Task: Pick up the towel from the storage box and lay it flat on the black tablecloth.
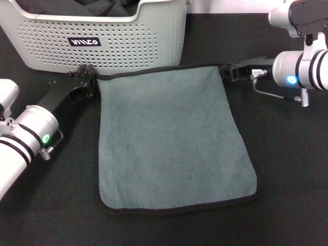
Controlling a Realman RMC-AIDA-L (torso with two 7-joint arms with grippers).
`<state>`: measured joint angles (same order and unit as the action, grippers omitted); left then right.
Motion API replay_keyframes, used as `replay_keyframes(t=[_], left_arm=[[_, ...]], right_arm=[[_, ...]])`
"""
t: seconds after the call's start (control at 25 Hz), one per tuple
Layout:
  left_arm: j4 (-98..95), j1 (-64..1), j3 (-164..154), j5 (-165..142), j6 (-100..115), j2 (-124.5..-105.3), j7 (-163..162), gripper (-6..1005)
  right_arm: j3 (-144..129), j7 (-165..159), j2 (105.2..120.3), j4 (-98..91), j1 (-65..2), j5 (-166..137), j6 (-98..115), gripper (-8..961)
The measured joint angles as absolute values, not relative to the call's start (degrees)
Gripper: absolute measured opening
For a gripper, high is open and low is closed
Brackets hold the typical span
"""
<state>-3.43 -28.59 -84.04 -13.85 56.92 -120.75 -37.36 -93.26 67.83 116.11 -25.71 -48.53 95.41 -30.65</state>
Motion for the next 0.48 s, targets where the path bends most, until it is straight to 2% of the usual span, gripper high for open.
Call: replay_keyframes(t=[0.16,0.48], left_arm=[[-3.4,-27.8,-83.8,-10.2,56.4,-120.75,-39.1,81],[-7.3,-23.1,-84.3,-9.6,59.2,-120.33,-40.6,411]], right_arm=[[-93.2,68.7,116.01,-27.1,-47.0,95.3,-29.7,149],[-92.0,69.7,115.04,-36.1,-40.6,93.6,-32.0,358]])
